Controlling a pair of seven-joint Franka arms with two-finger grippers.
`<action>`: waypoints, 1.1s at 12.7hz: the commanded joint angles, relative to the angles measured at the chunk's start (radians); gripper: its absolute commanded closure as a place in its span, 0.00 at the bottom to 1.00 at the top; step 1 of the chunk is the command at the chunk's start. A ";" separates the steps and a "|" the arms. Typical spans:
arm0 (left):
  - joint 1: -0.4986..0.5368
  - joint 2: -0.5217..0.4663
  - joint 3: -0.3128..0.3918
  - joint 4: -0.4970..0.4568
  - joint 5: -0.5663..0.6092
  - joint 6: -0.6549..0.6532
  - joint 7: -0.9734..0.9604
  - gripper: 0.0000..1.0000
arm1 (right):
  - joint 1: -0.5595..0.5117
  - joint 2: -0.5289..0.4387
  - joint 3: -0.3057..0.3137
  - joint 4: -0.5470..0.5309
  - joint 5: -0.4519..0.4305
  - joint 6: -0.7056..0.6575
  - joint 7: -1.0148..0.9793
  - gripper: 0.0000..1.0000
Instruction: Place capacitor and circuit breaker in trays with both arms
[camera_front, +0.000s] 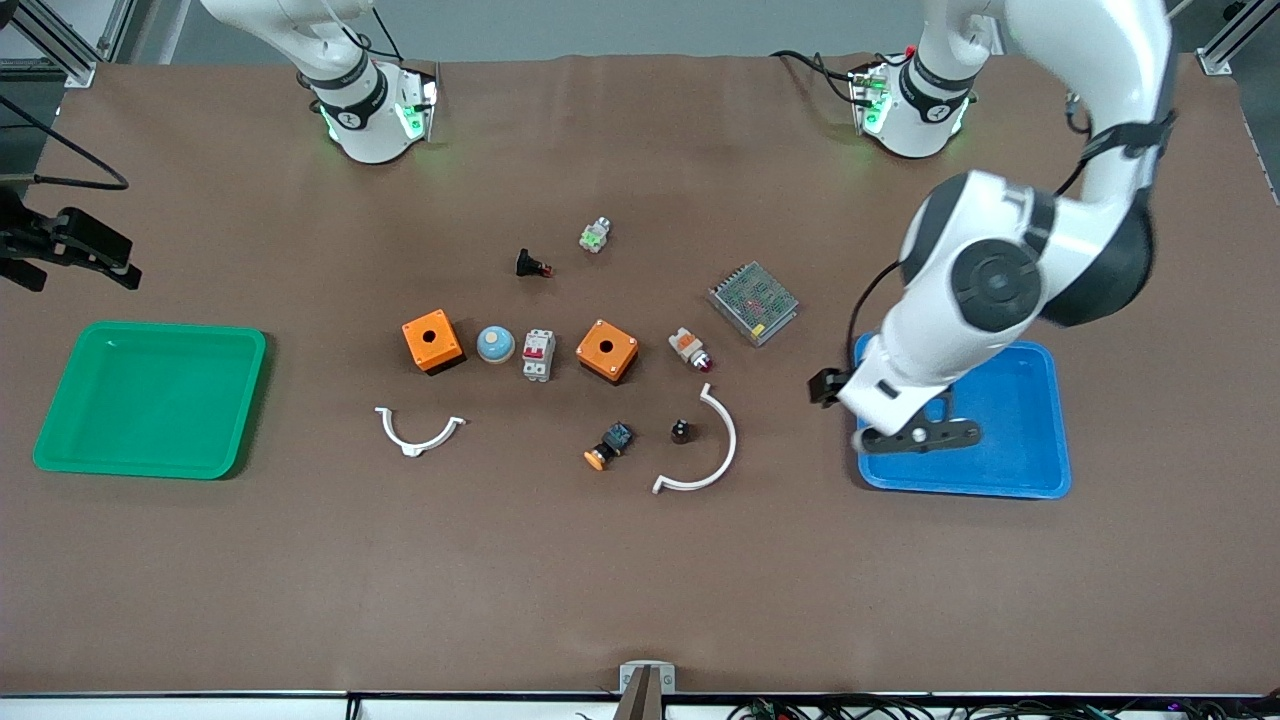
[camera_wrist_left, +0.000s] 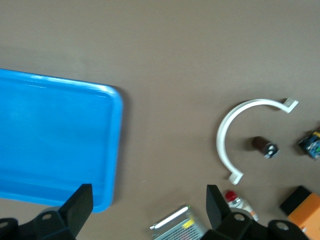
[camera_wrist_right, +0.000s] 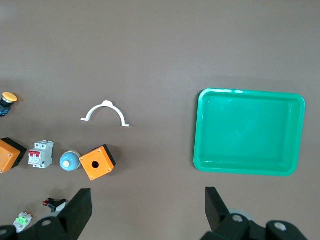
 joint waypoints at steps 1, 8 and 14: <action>-0.074 0.157 0.013 0.150 0.009 0.074 -0.163 0.00 | -0.021 0.015 -0.005 0.011 0.064 -0.016 -0.008 0.00; -0.205 0.326 0.030 0.176 0.009 0.315 -0.348 0.11 | 0.251 0.027 0.003 -0.181 0.069 0.063 0.222 0.00; -0.263 0.415 0.047 0.190 0.008 0.381 -0.402 0.27 | 0.477 0.035 0.004 -0.556 0.075 0.528 0.497 0.00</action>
